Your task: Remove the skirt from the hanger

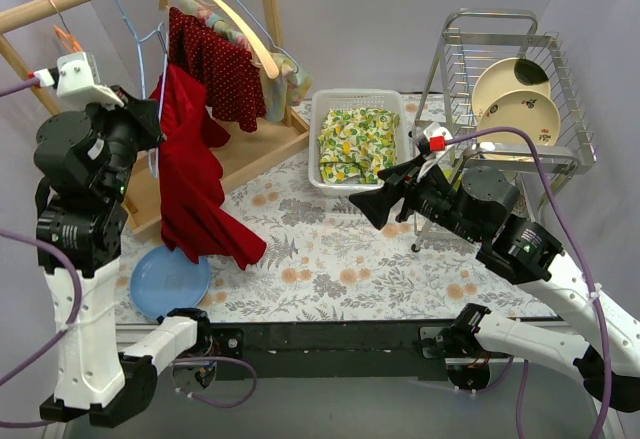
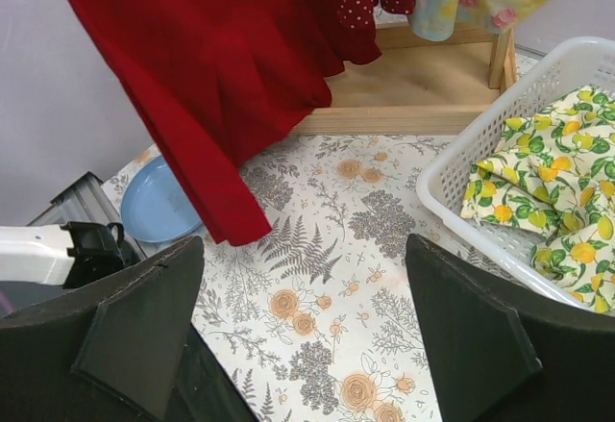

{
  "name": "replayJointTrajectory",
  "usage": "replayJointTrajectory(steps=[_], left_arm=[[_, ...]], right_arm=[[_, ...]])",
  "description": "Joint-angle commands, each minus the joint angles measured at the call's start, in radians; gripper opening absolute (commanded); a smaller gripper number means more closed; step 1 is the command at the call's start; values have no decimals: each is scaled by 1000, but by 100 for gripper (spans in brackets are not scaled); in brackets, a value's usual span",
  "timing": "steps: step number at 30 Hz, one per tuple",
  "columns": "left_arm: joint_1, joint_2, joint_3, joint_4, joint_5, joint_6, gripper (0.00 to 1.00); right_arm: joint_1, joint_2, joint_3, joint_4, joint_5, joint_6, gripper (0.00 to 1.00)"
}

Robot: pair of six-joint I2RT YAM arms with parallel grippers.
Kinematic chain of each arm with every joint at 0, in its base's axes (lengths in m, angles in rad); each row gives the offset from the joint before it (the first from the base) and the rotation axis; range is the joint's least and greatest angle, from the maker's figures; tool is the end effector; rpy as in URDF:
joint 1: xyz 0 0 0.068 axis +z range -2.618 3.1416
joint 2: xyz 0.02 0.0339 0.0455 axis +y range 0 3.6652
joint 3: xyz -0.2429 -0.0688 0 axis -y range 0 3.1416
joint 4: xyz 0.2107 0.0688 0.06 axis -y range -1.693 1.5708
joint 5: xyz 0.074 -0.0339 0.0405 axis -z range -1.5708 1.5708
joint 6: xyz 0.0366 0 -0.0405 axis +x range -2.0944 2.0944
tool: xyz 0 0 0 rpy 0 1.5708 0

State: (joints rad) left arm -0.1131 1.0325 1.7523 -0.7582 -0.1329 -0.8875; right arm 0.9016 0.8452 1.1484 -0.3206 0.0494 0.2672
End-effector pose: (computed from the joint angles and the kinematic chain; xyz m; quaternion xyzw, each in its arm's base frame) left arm 0.1243 -0.0092 0.5018 -0.3141 0.6484 -0.2899 0.6300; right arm 0.0960 0.1185 0.4135 -0.2059 0.6828 0.3719 0.5941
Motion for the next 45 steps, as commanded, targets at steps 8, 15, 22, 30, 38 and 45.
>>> replayJointTrajectory(steps=[8,15,22,30,38,45], left_arm=[[3,-201,42,-41,217,-137,0],[3,-233,76,-110,378,-157,0],[1,-321,-39,-23,602,-202,0],[3,-391,-158,59,759,-265,0],[3,-400,-174,94,796,-292,0],[1,-407,-169,140,813,-332,0]], right_arm=[[2,63,105,34,-42,-11,92],[2,112,180,60,-82,-14,86],[2,201,267,107,-82,-37,80],[10,345,329,245,-98,-62,84],[40,403,274,348,-59,-74,91],[45,442,252,402,7,-98,88]])
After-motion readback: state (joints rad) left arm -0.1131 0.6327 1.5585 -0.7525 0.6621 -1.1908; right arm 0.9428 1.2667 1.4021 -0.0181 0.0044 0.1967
